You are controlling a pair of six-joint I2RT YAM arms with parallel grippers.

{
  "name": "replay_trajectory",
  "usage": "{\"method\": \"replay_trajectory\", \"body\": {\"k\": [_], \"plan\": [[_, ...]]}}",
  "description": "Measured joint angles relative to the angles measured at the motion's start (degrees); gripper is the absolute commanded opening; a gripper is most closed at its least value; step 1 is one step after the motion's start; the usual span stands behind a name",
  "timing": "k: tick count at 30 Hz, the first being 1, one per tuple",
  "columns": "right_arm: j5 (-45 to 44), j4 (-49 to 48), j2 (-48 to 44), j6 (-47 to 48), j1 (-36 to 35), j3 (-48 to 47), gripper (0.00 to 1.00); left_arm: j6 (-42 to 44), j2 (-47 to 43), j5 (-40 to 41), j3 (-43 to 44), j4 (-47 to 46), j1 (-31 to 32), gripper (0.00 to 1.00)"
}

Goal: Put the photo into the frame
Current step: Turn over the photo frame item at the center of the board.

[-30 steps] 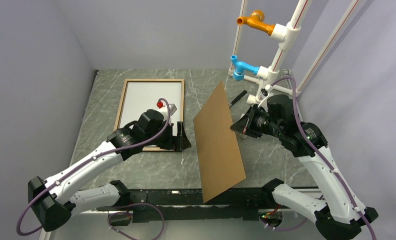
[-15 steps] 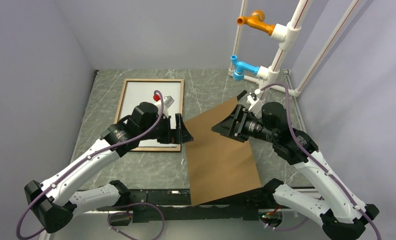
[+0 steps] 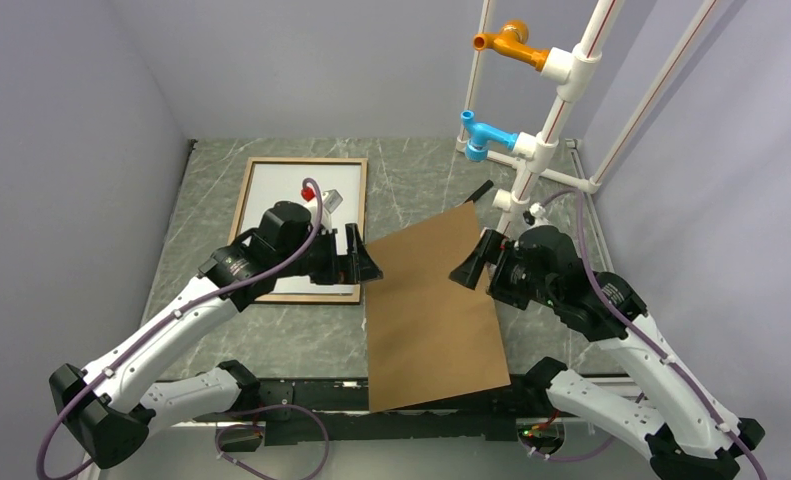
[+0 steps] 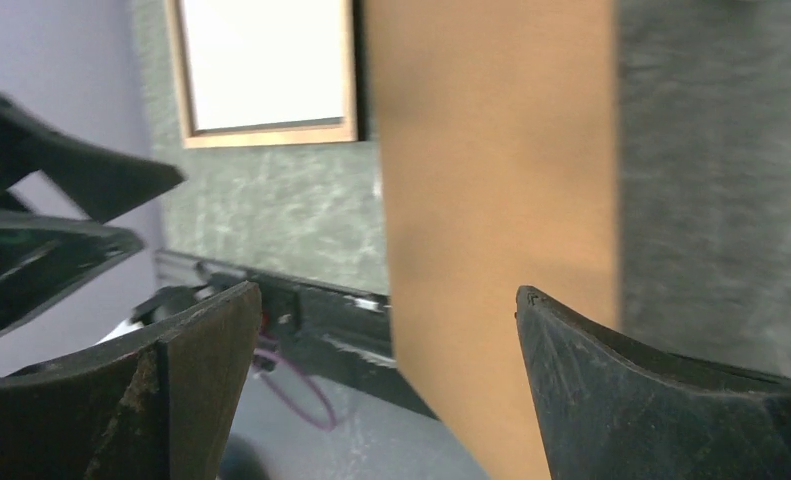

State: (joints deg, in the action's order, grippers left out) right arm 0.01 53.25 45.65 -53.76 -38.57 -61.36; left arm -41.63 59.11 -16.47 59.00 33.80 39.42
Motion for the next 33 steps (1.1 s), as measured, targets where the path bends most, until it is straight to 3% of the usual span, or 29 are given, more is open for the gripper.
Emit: {"method": "replay_trajectory", "body": {"k": [5, 14, 17, 20, 23, 26, 33], "plan": [[-6.3, 7.8, -1.0, 0.7, 0.0, 0.6, 0.99, 0.0, 0.2, 0.0, -1.2, 0.3, 0.0, 0.98], [-7.1, 8.9, -0.1, 1.2, 0.0, 11.0, 0.97, 0.0, 1.1, -0.1, -1.8, 1.2, 0.0, 0.97], [-4.7, 6.7, 0.0, 1.4, 0.0, 13.0, 0.92, 0.0, 1.1, -0.1, -1.9, 1.4, 0.0, 0.98], [-0.4, 2.1, -1.1, 1.7, 0.0, 14.5, 0.78, 0.0, 1.0, -0.1, -2.0, 1.4, 0.0, 0.98], [4.0, -2.1, -2.4, 2.2, 0.0, 15.1, 0.71, 0.0, 0.9, -0.1, -2.2, 1.4, 0.0, 0.98], [8.2, -5.7, -2.3, 2.4, 0.0, 14.6, 0.73, 0.0, 0.8, -0.1, -2.2, 1.4, 0.0, 0.98], [15.7, -11.4, 2.0, 3.6, -0.9, 9.2, 0.88, 0.4, 0.7, -0.2, -1.2, 1.7, 0.0, 0.98]]}}
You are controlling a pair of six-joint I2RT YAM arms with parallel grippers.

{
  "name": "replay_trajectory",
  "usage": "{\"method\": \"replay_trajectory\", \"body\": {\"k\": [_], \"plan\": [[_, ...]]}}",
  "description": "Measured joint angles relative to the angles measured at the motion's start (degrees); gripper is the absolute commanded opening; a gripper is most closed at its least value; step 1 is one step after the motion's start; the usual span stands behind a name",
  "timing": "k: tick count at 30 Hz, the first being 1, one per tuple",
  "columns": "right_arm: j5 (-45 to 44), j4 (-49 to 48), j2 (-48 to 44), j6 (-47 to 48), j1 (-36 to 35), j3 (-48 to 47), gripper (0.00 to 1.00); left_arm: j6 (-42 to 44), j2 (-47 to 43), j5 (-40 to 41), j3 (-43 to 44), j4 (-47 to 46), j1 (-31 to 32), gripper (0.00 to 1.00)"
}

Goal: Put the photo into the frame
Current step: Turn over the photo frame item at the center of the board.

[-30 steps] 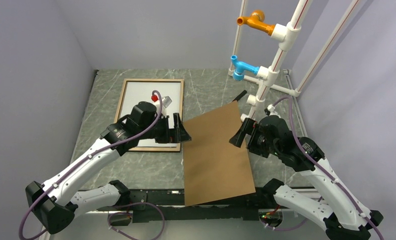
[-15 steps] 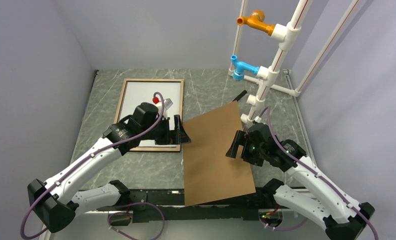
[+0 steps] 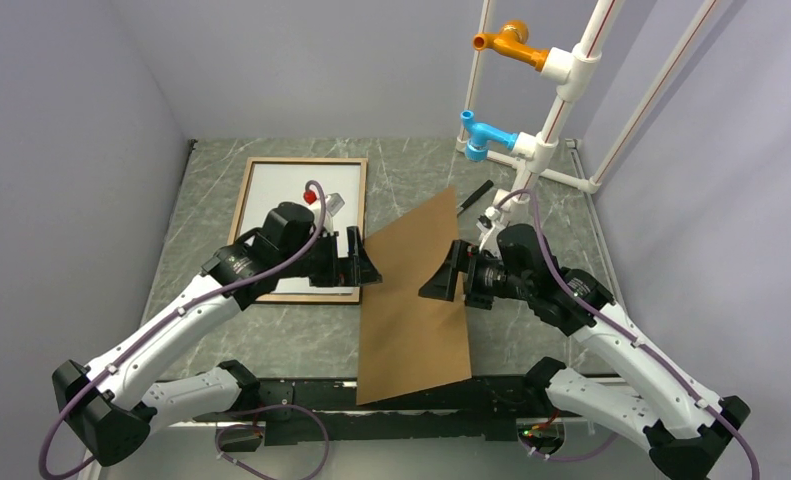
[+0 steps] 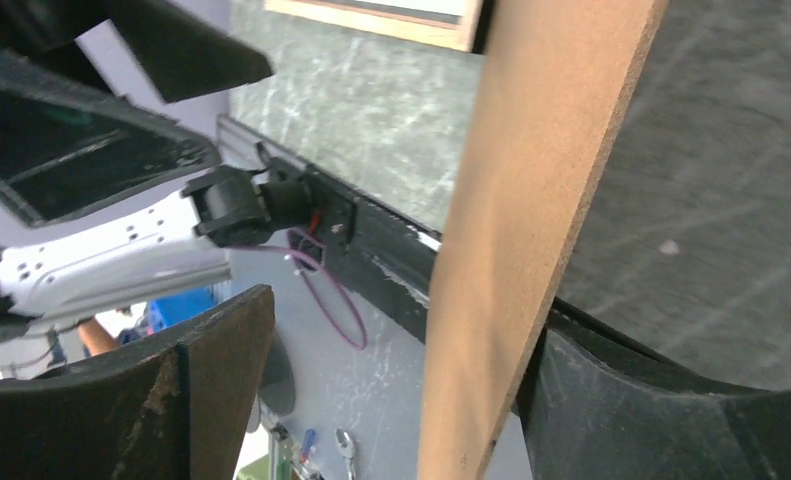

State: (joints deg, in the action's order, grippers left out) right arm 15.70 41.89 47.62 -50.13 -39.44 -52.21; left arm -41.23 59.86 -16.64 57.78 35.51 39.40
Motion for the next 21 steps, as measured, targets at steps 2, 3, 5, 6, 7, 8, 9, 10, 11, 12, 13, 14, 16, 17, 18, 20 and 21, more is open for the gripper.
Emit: {"method": "replay_trajectory", "body": {"k": [2, 3, 5, 6, 7, 8, 9, 10, 11, 12, 13, 14, 16, 17, 18, 20, 21], "plan": [[1.4, -2.1, 0.5, 0.2, -1.0, -1.3, 0.90, 0.0, 0.1, 0.0, 1.2, 0.0, 0.0, 0.98], [1.9, -3.1, 0.6, 0.2, -1.7, -1.7, 0.92, 0.0, 0.1, 0.0, 2.0, 0.0, 0.0, 0.99], [2.7, -5.0, 0.8, 0.2, -2.8, -2.1, 0.93, 0.0, 0.2, -0.1, 3.1, -0.1, 0.0, 0.99], [2.9, -6.1, 0.8, 0.1, -3.4, -2.1, 0.94, -0.1, 0.2, -0.1, 3.5, -0.2, 0.0, 0.99], [3.0, -7.1, 0.8, 0.0, -4.1, -2.1, 0.94, -0.2, 0.3, -0.2, 4.0, -0.1, -0.1, 0.99], [3.0, -8.2, 0.8, -0.2, -4.8, -2.1, 0.95, -0.2, 0.5, -0.3, 4.5, -0.2, -0.3, 0.99], [3.0, -9.6, 0.8, -0.5, -5.7, -1.9, 0.95, -0.2, 0.7, -0.5, 5.0, -0.2, -0.4, 0.99], [2.9, -11.2, 0.8, -0.8, -6.7, -1.7, 0.95, -0.3, 1.0, -0.7, 5.4, -0.3, -0.5, 0.99], [2.9, -12.5, 0.8, -1.1, -7.6, -1.4, 0.96, -0.4, 1.2, -1.0, 5.8, -0.3, -0.6, 0.99], [2.8, -13.7, 1.0, -1.3, -8.7, -1.2, 0.96, -0.5, 1.5, -1.3, 6.2, -0.3, -0.7, 0.99], [2.6, -15.1, 1.3, -1.6, -10.1, -1.0, 0.96, -0.5, 1.7, -1.6, 6.6, -0.3, -0.8, 0.99], [2.6, -16.0, 1.7, -1.7, -11.1, -1.0, 0.97, -0.5, 2.0, -1.7, 7.1, -0.2, -0.9, 0.99], [2.0, -18.3, 3.2, -1.9, -13.9, -1.0, 0.98, -0.7, 2.8, -2.0, 8.4, 0.0, -1.0, 0.99], [1.9, -18.9, 3.9, -1.9, -14.8, -1.0, 0.98, -0.7, 3.1, -2.1, 9.0, 0.1, -1.0, 0.99], [1.3, -19.5, 4.8, -1.9, -16.0, -1.0, 0.99, -0.7, 3.4, -2.2, 9.5, 0.1, -1.0, 0.99], [0.4, -20.5, 6.6, -1.8, -18.3, -1.1, 1.00, -1.1, 3.5, -2.6, 10.3, 0.5, -1.0, 0.99], [-0.2, -20.9, 7.4, -1.8, -19.1, -1.2, 1.00, -1.2, 3.5, -2.7, 10.5, 0.7, -1.0, 0.99]]}}
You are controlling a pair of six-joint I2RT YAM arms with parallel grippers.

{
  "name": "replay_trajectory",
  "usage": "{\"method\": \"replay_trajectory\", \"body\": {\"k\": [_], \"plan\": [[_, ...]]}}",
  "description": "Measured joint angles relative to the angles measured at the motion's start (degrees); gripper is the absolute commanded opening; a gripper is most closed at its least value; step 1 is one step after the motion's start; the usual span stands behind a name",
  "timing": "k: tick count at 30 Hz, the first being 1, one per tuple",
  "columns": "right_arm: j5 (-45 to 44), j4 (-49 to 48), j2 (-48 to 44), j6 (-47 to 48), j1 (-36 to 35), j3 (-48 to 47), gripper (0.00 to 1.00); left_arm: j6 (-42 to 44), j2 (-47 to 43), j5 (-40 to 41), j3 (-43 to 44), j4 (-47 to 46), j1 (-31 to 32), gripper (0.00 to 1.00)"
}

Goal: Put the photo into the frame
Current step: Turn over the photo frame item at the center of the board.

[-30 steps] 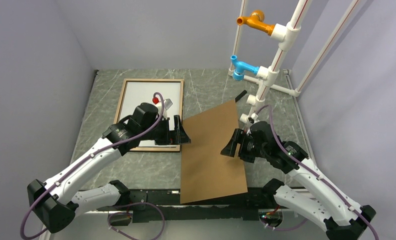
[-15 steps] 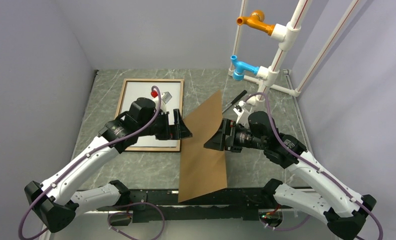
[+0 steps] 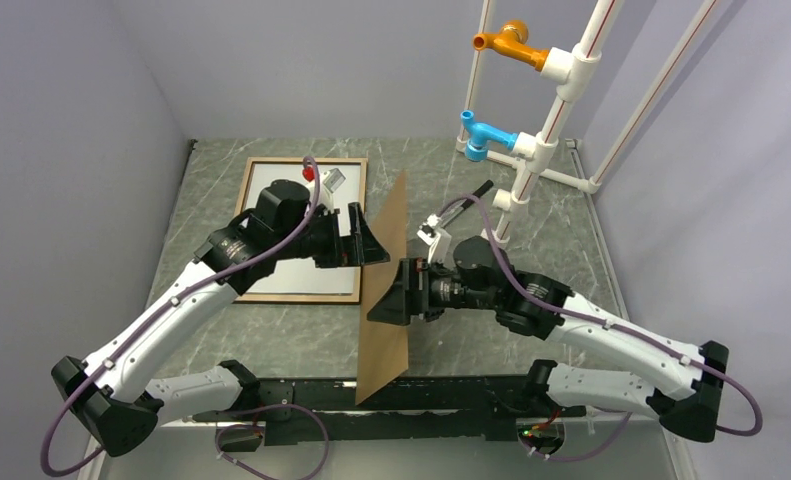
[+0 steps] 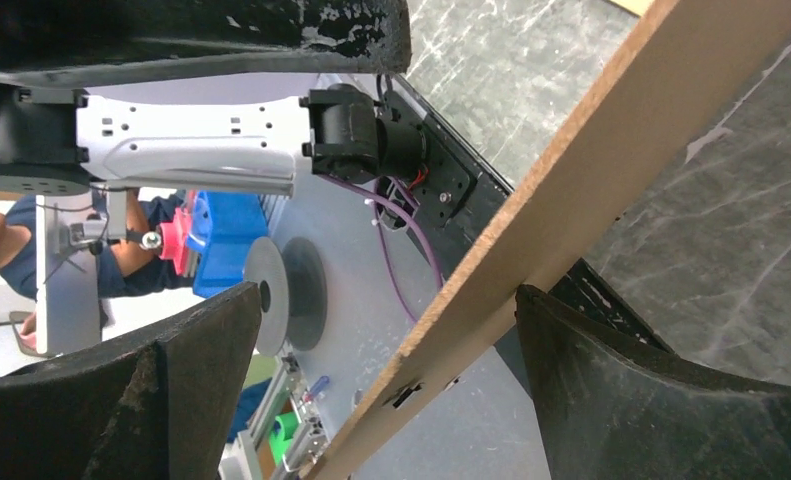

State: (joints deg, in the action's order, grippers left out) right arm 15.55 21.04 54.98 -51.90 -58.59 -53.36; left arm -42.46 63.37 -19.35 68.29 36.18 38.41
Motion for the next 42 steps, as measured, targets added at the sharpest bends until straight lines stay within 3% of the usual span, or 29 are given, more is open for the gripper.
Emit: {"method": "replay_trajectory", "body": {"k": [17, 27, 39, 42], "plan": [[1.4, -8.9, 9.7, 3.5, -7.8, -6.0, 1.00, -1.6, -4.1, -0.2, 1.2, 6.6, -0.8, 0.98], [-1.7, -9.7, 6.0, 4.5, -8.0, -5.9, 1.00, -0.7, -6.2, 6.9, 3.2, 16.2, -0.9, 0.68], [-9.8, -3.4, 1.9, 4.3, -7.3, -5.6, 1.00, 2.8, -6.3, 14.2, 6.4, 25.4, -0.9, 0.47], [-10.4, -2.6, 1.9, 4.3, -7.2, -5.4, 1.00, 3.1, -5.7, 14.4, 6.8, 25.9, -0.9, 0.35]]}}
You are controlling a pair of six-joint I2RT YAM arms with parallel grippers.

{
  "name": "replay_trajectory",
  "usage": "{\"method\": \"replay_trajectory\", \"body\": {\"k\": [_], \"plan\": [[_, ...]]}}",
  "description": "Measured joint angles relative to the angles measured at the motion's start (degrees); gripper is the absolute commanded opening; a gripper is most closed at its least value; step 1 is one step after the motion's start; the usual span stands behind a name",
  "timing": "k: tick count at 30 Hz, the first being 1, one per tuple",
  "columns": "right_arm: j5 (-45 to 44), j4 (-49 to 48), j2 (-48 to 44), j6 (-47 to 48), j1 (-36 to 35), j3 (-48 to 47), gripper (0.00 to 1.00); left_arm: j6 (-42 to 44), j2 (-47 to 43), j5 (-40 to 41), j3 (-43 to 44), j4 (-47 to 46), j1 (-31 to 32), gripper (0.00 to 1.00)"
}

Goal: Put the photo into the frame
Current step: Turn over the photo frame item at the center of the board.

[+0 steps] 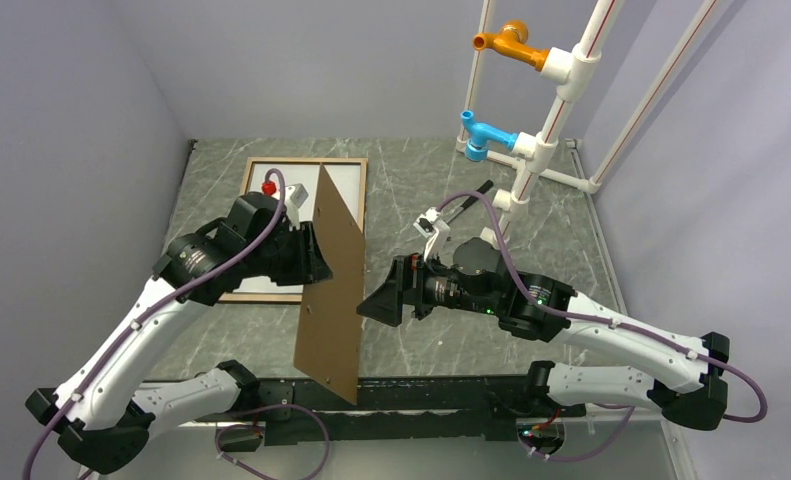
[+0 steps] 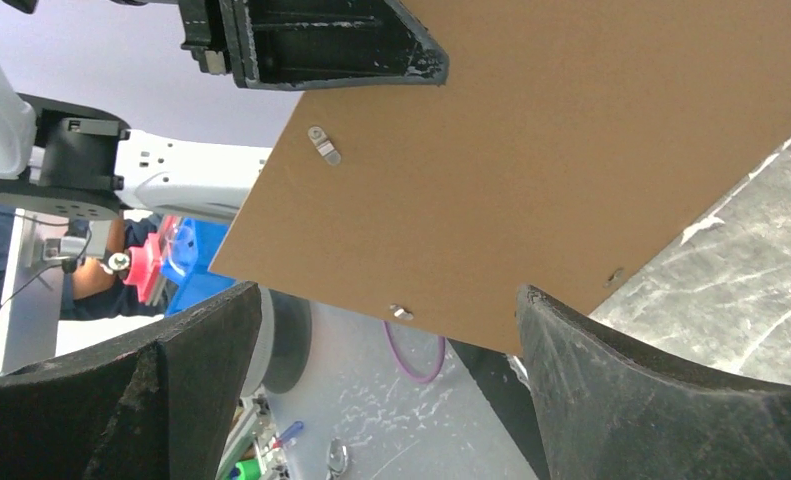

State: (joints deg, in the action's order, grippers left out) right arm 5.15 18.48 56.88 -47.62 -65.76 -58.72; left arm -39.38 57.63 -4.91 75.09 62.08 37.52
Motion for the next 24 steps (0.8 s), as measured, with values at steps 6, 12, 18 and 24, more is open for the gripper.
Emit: {"method": "replay_trajectory", "body": {"k": [6, 12, 18, 24], "plan": [[-0.7, 2.1, 0.2, 0.0, 0.2, 0.0, 1.00, 1.0, 0.4, 1.6, 0.3, 1.4, -0.1, 0.02], [-2.4, 4.2, 1.6, 0.0, 0.4, 0.0, 1.00, 1.3, 1.0, 1.1, 0.3, 2.7, 0.1, 0.00], [-5.4, 9.7, 4.7, -0.2, 1.0, -0.8, 1.00, 1.2, 0.7, 1.2, 0.4, 1.8, -1.4, 0.00], [-7.2, 12.4, 4.2, -1.4, 2.3, -0.8, 1.00, 2.6, 0.0, -2.7, 2.8, -0.5, -10.7, 0.00]]}}
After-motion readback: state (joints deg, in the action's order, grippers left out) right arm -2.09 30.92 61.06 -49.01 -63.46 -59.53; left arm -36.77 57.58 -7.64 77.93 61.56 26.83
